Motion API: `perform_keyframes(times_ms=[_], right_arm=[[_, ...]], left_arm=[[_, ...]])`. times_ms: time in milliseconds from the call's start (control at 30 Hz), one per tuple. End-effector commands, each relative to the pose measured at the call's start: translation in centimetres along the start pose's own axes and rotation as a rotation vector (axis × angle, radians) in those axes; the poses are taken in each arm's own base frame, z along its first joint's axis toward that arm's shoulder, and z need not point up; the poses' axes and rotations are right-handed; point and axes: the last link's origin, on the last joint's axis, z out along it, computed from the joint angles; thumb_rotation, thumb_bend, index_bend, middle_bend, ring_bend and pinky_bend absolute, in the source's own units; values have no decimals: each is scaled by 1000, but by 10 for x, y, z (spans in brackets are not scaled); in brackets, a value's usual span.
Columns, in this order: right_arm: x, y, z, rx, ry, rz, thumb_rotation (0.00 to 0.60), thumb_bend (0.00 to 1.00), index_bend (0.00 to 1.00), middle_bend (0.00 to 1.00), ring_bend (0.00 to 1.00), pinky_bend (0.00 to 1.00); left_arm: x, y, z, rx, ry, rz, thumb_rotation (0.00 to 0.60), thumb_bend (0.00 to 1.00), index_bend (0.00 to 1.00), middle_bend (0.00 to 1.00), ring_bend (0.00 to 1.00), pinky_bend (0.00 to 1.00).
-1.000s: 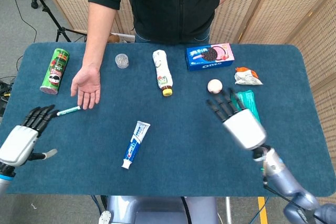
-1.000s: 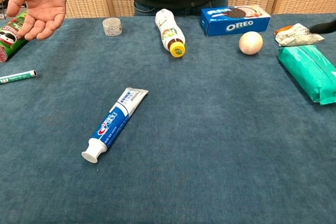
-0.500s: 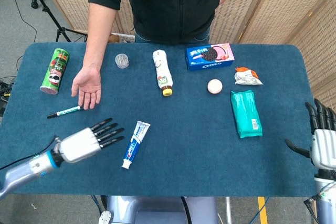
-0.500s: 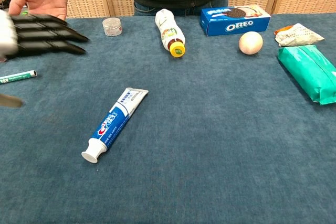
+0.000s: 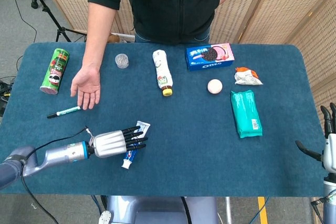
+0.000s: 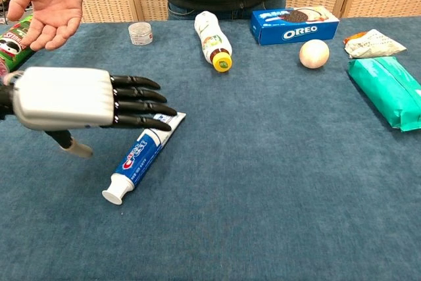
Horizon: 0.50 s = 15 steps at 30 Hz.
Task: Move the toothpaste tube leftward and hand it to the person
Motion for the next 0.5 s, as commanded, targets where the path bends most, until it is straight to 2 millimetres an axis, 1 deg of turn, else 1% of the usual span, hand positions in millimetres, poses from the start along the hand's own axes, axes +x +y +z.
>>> perform_keyframes(times_ms=[33,167,233,333,433,500], right_arm=[[-1,4,1,-9,-9,4,600,0,0,0,0,37],[-1,7,3,-14,-14,-1,600,0,0,0,0,37],[0,8,3,-14,-12,1,600,0,0,0,0,36],[0,9,3,-14,-9,6,600,0,0,0,0,36],[1,9,4,-14,-7,12,600,0,0,0,0,37],[2,10,4,-13,-8,15,600,0,0,0,0,36]], left_arm=[[-4,6,15,-30,-6,-9,600,0,83,0,0,48],[-6,10,30,-48,-12,-8,600,1,91,0,0,83],[-7,13,35,-59,-21,-12,600,18,98,0,0,114],[-10,16,40,-79,-41,-8,600,87,133,20,4,184],[-11,19,44,-96,-48,-12,600,193,234,117,78,258],[-12,22,45,-108,-42,-12,600,308,347,250,177,335]])
